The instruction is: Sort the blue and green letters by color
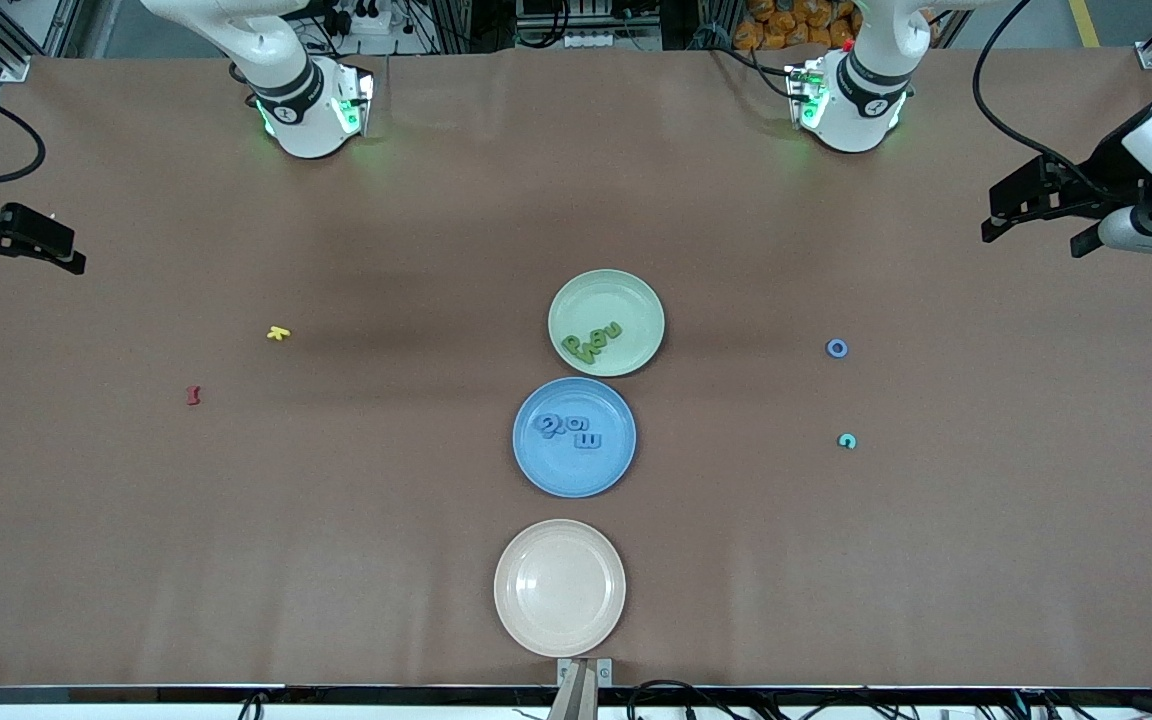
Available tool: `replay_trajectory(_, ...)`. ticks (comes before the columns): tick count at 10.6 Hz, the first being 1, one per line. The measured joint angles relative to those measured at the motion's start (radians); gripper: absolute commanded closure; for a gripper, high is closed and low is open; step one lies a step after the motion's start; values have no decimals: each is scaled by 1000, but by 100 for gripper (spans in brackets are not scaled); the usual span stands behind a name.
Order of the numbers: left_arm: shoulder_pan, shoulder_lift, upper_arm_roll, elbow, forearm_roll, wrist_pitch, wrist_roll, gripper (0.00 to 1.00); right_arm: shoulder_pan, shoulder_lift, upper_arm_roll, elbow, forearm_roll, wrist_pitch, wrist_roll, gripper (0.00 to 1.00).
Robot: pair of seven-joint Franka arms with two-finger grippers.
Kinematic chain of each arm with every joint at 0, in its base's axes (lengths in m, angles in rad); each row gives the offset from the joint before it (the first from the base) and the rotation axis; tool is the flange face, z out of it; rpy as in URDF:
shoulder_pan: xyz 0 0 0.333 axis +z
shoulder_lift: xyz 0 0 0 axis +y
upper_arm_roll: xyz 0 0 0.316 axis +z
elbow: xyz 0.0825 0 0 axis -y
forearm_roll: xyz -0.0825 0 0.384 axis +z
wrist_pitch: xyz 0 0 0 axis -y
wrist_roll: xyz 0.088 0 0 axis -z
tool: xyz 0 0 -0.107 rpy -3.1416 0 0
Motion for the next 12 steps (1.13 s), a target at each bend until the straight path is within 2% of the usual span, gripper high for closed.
replay_trajectory(3,-12,-1,2,-2,54,0,0,0,0,0,0,0,0,0,0,0)
replay_trajectory(12,-10,-2,11,-2,84,0,0,0,0,5,0,0,0,0,0,0)
